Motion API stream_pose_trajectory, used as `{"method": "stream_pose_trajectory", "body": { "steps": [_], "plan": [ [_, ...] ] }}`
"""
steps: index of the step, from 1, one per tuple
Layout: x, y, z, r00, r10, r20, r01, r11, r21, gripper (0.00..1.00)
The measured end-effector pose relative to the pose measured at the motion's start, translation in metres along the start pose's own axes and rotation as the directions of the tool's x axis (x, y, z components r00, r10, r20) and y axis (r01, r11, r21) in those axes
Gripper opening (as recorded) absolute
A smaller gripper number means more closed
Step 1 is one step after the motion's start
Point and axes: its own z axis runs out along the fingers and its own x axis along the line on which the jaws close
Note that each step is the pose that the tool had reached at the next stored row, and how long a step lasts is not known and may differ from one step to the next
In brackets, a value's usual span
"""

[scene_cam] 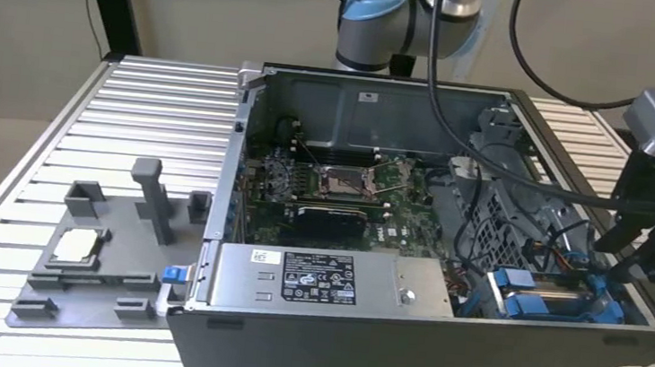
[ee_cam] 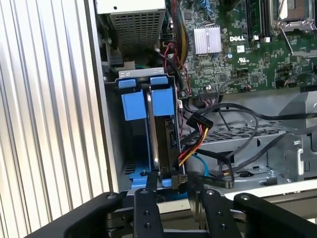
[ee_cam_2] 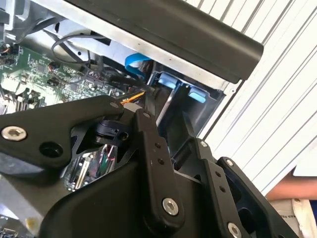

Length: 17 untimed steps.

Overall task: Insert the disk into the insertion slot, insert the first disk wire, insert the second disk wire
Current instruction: 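Insert the second disk wire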

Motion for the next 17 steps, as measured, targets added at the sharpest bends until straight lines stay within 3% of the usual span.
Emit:
{"method": "stream_pose_trajectory", "body": {
  "steps": [4, 6, 8, 12, 14, 17],
  "plan": [
    [0.0043, -0.0057, 0.0049, 1.0000, 0.000, 0.0031, 0.000, 1.0000, -0.0039, 1.00],
    [0.0043, -0.0086, 0.0063, 0.9999, 0.001, 0.0118, 0.000, 1.0000, -0.0055, 1.00],
    [0.0043, -0.0091, 0.0070, 0.9997, 0.002, 0.0257, -0.002, 1.0000, -0.0079, 1.00],
    [0.0043, -0.0104, 0.0092, 0.9996, 0.008, 0.0267, -0.008, 0.9997, -0.0245, 1.00],
    [0.0043, -0.0122, 0.0109, 0.9996, 0.010, 0.0275, -0.009, 0.9996, -0.0282, 1.00],
    [0.0043, -0.0132, 0.0128, 0.9993, 0.012, 0.0340, -0.011, 0.9995, -0.0293, 1.00]
  ]
}}
